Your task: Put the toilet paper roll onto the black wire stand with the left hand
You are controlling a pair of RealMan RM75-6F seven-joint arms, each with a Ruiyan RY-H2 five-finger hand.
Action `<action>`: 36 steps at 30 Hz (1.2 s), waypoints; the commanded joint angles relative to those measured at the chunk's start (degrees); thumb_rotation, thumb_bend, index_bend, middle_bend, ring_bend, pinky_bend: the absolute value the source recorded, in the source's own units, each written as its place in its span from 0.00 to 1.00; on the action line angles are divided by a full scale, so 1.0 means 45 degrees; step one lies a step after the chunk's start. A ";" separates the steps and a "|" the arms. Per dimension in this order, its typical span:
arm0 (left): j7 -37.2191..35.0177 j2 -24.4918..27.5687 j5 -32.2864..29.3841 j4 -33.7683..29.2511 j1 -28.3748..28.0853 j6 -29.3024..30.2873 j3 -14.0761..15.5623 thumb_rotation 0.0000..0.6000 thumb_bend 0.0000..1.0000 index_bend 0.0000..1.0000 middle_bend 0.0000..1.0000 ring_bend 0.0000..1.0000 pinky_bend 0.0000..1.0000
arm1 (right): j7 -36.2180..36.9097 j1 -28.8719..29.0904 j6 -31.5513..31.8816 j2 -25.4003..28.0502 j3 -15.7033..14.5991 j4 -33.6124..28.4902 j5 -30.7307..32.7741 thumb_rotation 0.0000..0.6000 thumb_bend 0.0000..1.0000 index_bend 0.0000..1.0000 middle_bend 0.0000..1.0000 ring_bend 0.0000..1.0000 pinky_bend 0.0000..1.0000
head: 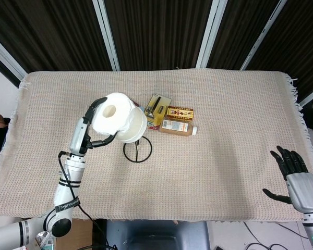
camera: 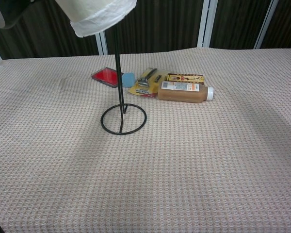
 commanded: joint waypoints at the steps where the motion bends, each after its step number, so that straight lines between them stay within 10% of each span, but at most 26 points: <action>1: 0.0167 -0.0044 -0.0040 -0.0072 -0.0073 -0.0007 0.0002 1.00 0.76 0.68 0.81 0.80 1.00 | 0.0001 0.0000 -0.0004 0.0003 -0.0002 -0.0004 0.0001 1.00 0.07 0.00 0.00 0.00 0.00; 16: 0.1196 0.0049 -0.0206 -0.0033 -0.0362 -0.0393 0.0252 1.00 0.73 0.65 0.78 0.78 0.98 | 0.0073 -0.0021 0.0049 0.0038 0.0020 -0.0015 0.0018 1.00 0.06 0.00 0.00 0.00 0.00; 27: 0.2661 0.0043 0.0787 0.0708 -0.0574 -0.0265 0.0952 1.00 0.45 0.02 0.16 0.05 0.12 | -0.0004 -0.0022 0.0003 0.0031 0.0019 -0.0045 0.0065 1.00 0.06 0.00 0.00 0.00 0.00; 36: 0.2818 0.0254 0.0263 0.0250 -0.0540 -0.0434 0.0884 1.00 0.37 0.00 0.00 0.00 0.02 | 0.0003 -0.0038 0.0031 0.0056 0.0020 -0.0064 0.0057 1.00 0.07 0.00 0.00 0.00 0.00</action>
